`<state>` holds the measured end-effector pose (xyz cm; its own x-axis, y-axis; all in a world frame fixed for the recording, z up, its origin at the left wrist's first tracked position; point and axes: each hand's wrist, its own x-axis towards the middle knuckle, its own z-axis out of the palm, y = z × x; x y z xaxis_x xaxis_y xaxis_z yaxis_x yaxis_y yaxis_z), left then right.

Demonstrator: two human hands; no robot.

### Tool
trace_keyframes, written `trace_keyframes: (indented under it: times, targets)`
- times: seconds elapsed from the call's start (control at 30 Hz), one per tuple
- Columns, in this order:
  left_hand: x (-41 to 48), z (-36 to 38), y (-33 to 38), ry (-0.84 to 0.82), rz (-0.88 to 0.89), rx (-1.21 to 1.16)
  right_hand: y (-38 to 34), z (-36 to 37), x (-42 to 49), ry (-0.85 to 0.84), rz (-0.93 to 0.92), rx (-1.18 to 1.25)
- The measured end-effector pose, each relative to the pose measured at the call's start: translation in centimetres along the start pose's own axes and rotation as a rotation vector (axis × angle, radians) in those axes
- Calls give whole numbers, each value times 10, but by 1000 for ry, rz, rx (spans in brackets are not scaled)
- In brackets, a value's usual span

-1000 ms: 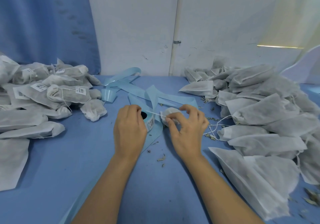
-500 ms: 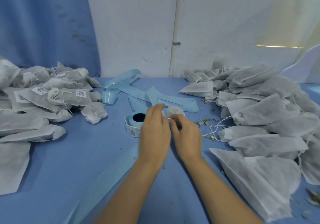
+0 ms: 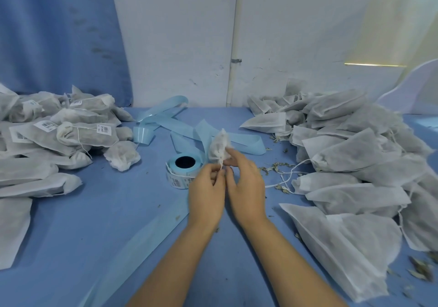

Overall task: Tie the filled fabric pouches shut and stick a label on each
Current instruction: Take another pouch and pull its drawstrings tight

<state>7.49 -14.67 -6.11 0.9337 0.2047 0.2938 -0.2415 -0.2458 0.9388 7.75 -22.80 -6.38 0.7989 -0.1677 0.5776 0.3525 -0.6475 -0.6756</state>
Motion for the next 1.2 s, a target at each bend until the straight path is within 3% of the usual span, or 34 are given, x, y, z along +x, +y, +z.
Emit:
trace_keyframes:
  times: [0.13, 0.2, 0.3, 0.43, 0.67, 0.93, 1.1, 1.2]
  targets:
    - [2, 1, -1, -31, -159, -284, -9, 6, -2, 97, 348, 432]
    - [3, 0, -1, -47, -209, -377, -11, 7, -1, 102, 448, 480]
    - [4, -1, -1, -80, -259, -455, -12, 8, -2, -47, 470, 483]
    - [5, -1, -2, -126, -260, -452, -14, 4, 1, -115, 523, 692]
    - [3, 0, 1, -191, -229, -416, -12, -2, 5, -109, 576, 848]
    - [6, 5, 15, -268, -487, -733, -4, -2, 9, 32, 777, 992]
    - [6, 5, 12, -265, -497, -657, -1, -1, 10, 21, 757, 981]
    - [5, 3, 7, -234, -414, -356, 2, -3, 14, -17, 765, 1043]
